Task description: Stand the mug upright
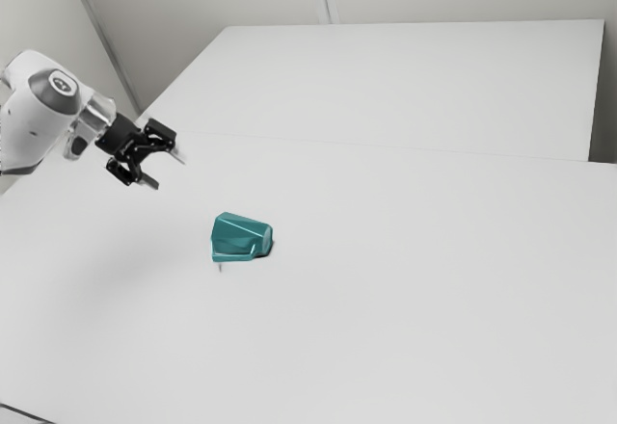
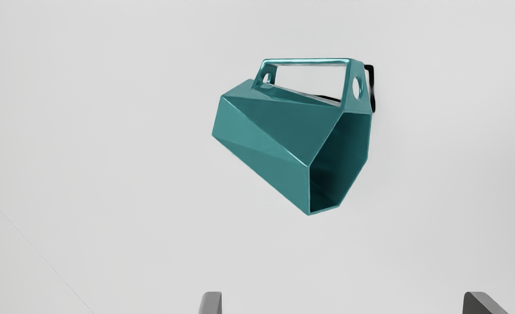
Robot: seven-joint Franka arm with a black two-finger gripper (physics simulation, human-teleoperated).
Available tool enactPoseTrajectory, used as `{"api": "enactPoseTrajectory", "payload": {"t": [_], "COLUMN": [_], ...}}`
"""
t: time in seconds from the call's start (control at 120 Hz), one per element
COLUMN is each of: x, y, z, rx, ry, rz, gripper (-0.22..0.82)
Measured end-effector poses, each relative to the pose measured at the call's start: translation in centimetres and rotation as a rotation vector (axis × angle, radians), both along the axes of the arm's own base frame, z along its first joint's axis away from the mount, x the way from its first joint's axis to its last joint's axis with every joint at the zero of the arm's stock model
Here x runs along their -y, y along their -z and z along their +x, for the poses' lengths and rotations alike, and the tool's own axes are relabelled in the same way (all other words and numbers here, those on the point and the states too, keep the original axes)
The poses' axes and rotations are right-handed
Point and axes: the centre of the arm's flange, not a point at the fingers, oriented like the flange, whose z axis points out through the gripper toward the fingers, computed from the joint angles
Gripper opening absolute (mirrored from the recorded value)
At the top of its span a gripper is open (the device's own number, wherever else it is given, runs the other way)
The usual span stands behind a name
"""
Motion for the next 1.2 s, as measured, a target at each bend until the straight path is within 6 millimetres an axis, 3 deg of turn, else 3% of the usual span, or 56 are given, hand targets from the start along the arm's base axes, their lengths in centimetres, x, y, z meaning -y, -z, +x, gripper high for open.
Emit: {"api": "enactPoseTrajectory", "payload": {"t": [0.108, 0.3, 0.567, 0.717, 0.9, 1.1, 1.2], "x": [0.4, 2.2, 3.7, 4.3, 4.5, 5.2, 5.2], "y": [2.3, 6.5, 10.0, 10.7, 9.1, 10.8, 11.4], "z": [0.3, -1.4, -3.5, -3.4, -2.2, -1.5, -1.4], "rx": [-0.019, -0.059, -0.128, -0.15, -0.126, -0.149, -0.158], "ry": [-0.021, -0.085, -0.117, -0.102, -0.075, -0.084, -0.087], "rz": [-0.047, -0.133, -0.222, -0.242, -0.238, -0.291, -0.301], "gripper": [0.6, 0.61, 0.6, 0.6, 0.6, 0.58, 0.51]}}
